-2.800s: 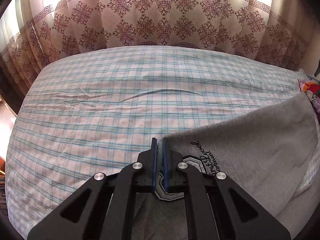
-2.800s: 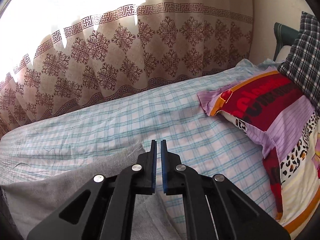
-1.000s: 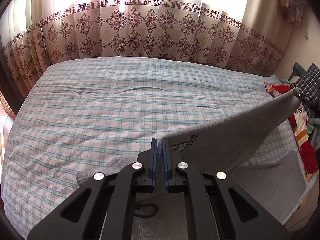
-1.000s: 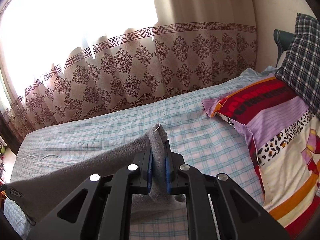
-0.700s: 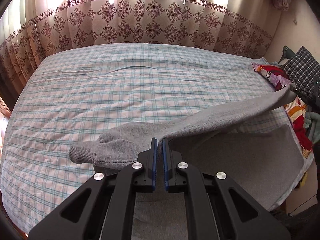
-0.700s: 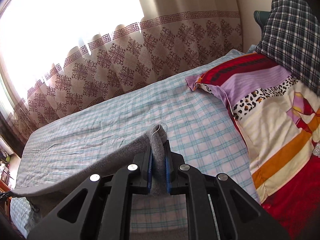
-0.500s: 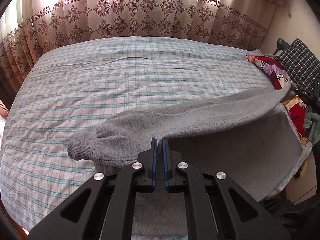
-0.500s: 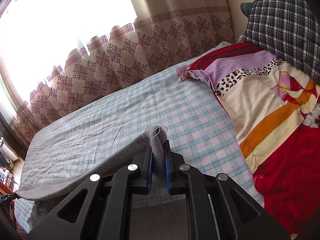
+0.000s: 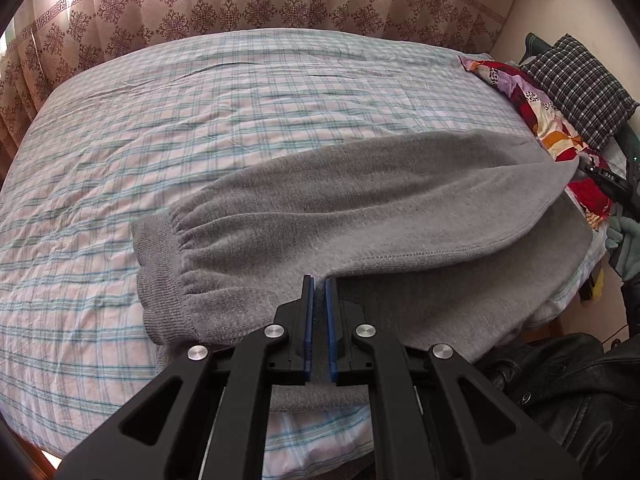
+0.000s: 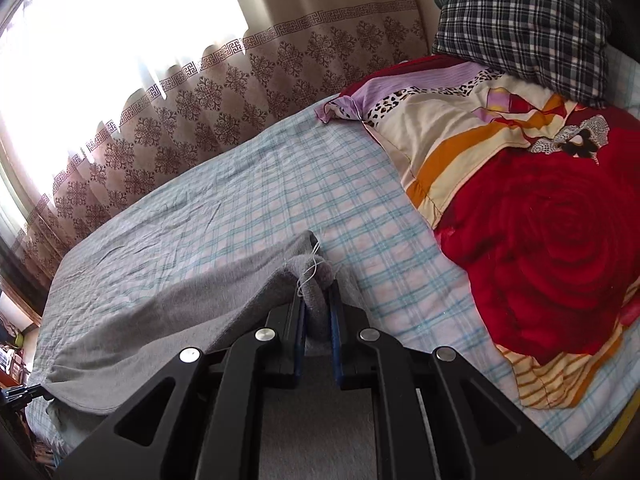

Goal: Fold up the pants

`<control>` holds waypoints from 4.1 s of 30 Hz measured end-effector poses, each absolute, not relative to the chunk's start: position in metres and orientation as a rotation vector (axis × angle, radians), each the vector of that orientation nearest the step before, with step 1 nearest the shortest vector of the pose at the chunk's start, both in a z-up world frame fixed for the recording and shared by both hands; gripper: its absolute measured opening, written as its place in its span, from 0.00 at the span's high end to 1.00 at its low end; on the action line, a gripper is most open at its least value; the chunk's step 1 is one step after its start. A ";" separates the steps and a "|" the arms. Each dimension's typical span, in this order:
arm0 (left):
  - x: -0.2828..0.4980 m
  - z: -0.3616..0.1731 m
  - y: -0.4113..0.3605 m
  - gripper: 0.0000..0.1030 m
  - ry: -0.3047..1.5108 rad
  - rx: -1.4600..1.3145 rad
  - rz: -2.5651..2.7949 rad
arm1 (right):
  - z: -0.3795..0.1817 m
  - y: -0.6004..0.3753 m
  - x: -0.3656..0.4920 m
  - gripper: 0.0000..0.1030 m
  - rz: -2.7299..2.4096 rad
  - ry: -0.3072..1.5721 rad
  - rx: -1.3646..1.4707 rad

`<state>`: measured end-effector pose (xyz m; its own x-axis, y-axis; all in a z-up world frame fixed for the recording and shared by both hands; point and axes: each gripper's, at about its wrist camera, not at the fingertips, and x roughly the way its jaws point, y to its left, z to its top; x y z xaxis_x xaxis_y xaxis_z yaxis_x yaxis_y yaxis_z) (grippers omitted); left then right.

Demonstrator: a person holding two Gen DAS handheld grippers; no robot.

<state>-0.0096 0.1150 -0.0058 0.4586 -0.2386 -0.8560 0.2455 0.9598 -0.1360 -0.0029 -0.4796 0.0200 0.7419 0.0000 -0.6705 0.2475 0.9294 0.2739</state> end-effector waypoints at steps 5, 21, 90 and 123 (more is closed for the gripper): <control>-0.014 -0.027 0.114 0.95 1.093 0.019 -0.301 | 0.003 -0.470 -0.014 0.91 -0.191 0.807 0.286; -0.020 -0.058 0.108 0.95 1.149 0.038 -0.271 | -0.029 -0.458 -0.014 0.72 -0.322 1.009 0.184; -0.050 -0.039 0.196 0.41 1.149 -0.544 -0.261 | -0.019 -0.467 -0.103 0.95 -0.415 0.916 0.613; -0.043 -0.029 0.225 0.93 1.157 -0.633 -0.035 | 0.004 -0.457 -0.109 0.94 -0.428 0.883 0.529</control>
<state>-0.0426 0.2245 -0.0293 0.4214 -0.3418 -0.8400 -0.2907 0.8265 -0.4821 -0.1088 -0.4573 0.0043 0.5669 -0.1341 -0.8128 0.5548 0.7915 0.2563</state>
